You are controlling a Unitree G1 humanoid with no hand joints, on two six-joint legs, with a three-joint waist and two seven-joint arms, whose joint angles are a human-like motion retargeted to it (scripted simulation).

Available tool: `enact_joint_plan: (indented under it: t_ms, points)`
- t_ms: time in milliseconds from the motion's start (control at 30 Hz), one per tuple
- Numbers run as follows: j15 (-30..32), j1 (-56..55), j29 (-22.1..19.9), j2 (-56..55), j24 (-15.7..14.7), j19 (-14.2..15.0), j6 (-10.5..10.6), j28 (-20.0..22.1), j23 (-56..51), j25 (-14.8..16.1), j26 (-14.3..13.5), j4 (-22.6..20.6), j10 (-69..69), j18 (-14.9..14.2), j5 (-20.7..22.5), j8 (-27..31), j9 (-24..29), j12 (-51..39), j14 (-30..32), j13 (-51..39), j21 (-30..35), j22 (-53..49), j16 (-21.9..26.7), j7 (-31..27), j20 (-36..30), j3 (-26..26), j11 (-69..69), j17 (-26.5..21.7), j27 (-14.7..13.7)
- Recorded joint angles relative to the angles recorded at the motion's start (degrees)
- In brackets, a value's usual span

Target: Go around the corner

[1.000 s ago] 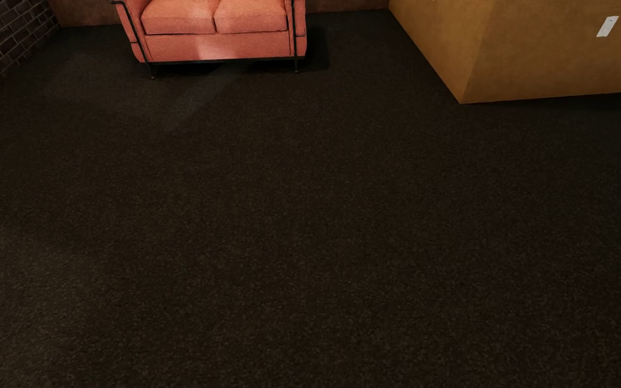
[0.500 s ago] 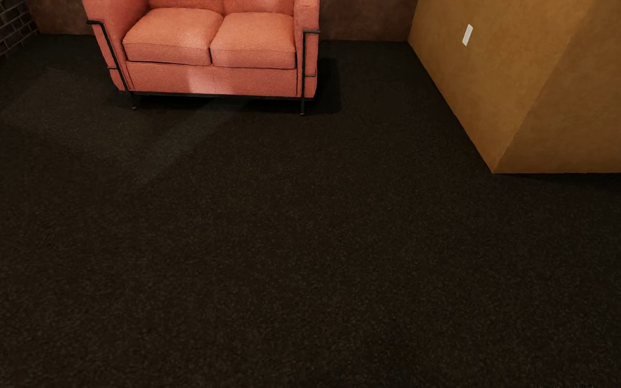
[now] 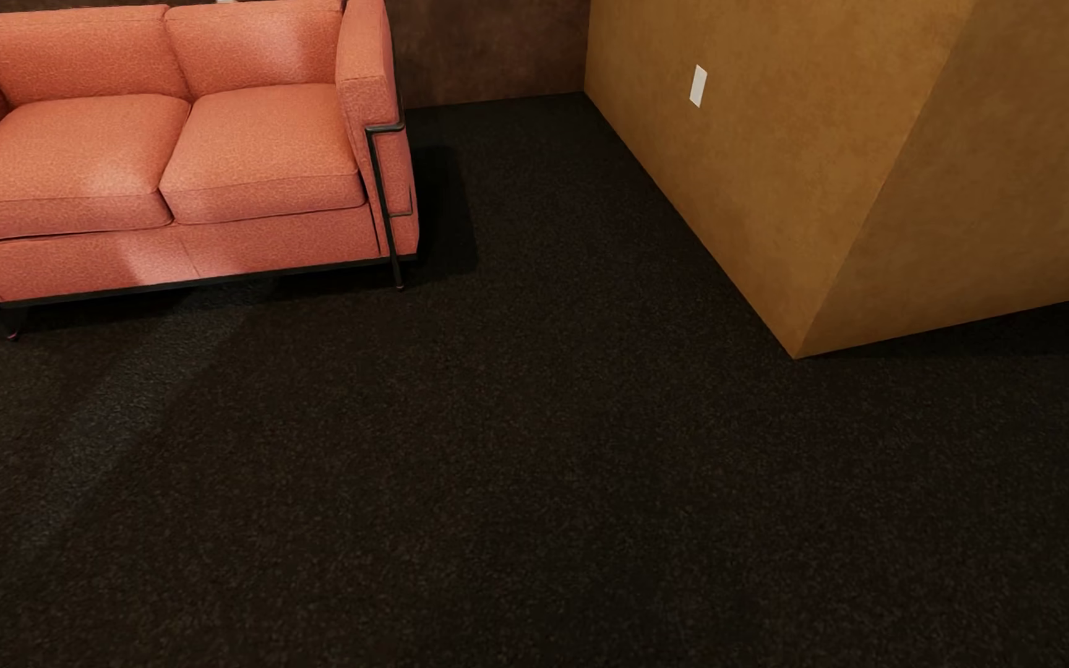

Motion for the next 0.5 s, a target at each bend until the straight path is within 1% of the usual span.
enact_joint_plan:
  t_ms: [33,67,100,133,167,200,233,267,300,333,367,400,433,500]
  points:
    - [-3.7,-1.4,0.0,3.1,0.0,0.0,-1.3,0.0,-1.5,0.0,0.0,0.3,-12.4,0.0,-0.3,0.0,-0.6,1.8,2.5,-1.2,-1.7,-0.2,0.4,0.0,1.2,1.4,-1.5,0.0,0.0]
    - [-7.1,-1.7,0.0,5.9,0.0,0.0,-2.0,0.0,-3.5,0.0,0.0,0.7,-23.2,0.0,-0.3,0.0,-0.9,3.1,16.1,-2.3,-3.7,-0.2,0.5,0.0,0.6,2.2,-2.3,-0.4,0.0]
    - [-11.0,-4.9,0.0,6.3,0.0,0.0,-2.9,0.0,-5.2,0.0,0.0,1.6,-26.2,0.0,-1.2,0.0,-2.5,4.5,32.4,-3.3,-5.6,0.1,0.4,0.0,1.1,3.0,-1.2,-1.2,0.0]
    - [-15.0,-5.8,0.0,9.1,0.0,0.0,-2.6,0.0,-6.8,0.0,0.0,3.1,-24.3,0.0,-1.2,0.0,-2.9,5.9,36.5,-4.0,-6.9,0.3,0.3,0.0,0.7,4.1,-0.2,-2.1,0.0]
    - [-17.0,-4.3,0.0,12.5,0.0,0.0,-2.6,0.0,-8.1,0.0,0.0,3.7,-19.2,0.0,-1.2,0.0,-2.1,7.3,29.4,-4.3,-7.3,0.1,0.2,0.0,1.4,5.5,2.1,-2.7,0.0]
    - [-14.5,-3.2,0.0,11.4,0.0,0.0,-3.8,0.0,-8.4,0.0,0.0,2.2,-17.1,0.0,-2.2,0.0,-2.1,6.5,20.6,-4.7,-8.3,1.3,0.4,0.0,-0.3,6.9,6.9,-2.4,0.0]
    - [-7.3,-1.4,0.0,8.5,0.0,0.0,-5.0,0.0,-7.0,0.0,0.0,2.4,-14.9,0.0,-3.3,0.0,-1.7,5.0,14.5,-5.4,-10.5,2.7,0.5,0.0,-0.9,8.3,13.4,-0.3,0.0]
    - [1.7,1.0,0.0,5.5,0.0,0.0,-6.0,0.0,-7.6,0.0,0.0,3.8,-14.6,0.0,-4.0,0.0,-0.5,2.8,11.3,-6.5,-7.7,3.4,1.7,0.0,-1.6,8.3,17.2,0.4,0.0]
    - [7.9,3.3,0.0,2.3,0.0,0.0,-7.0,0.0,-6.6,0.0,0.0,4.3,-15.9,0.0,-5.5,0.0,-0.5,1.3,9.0,-7.2,-5.4,4.1,2.5,0.0,-1.1,6.4,19.1,1.8,0.0]
    - [9.7,5.5,0.0,-2.0,0.0,0.0,-7.2,0.0,-7.8,0.0,0.0,6.0,-17.0,0.0,-6.6,0.0,-0.6,0.7,7.4,-6.4,-4.6,3.0,2.8,0.0,1.3,4.4,20.3,2.2,0.0]
    - [8.5,8.9,0.0,-5.4,0.0,0.0,-6.7,0.0,-7.8,0.0,0.0,7.8,-17.9,0.0,-7.4,0.0,-0.9,0.4,5.6,-5.2,-2.7,1.6,2.9,0.0,2.1,2.7,19.9,2.5,0.0]
    - [6.9,10.8,0.0,-10.3,0.0,0.0,-6.2,0.0,-6.6,0.0,0.0,8.6,-18.4,0.0,-8.7,0.0,-1.7,0.1,3.8,-4.1,-1.2,0.0,3.0,0.0,1.6,1.8,19.4,2.8,0.0]
    - [6.3,13.4,0.0,-13.3,0.0,0.0,-5.6,0.0,-4.6,0.0,0.0,9.2,-18.8,0.0,-10.3,0.0,-1.8,0.2,2.1,-2.8,0.4,-1.9,3.0,0.0,1.8,-0.5,16.9,3.2,0.0]
    - [4.9,19.8,0.0,-18.6,0.0,0.0,-4.6,0.0,-1.7,0.0,0.0,8.7,-20.5,0.0,-13.1,0.0,-2.1,0.1,-0.9,0.7,0.5,-5.7,2.5,0.0,2.4,-3.8,9.4,3.0,0.0]
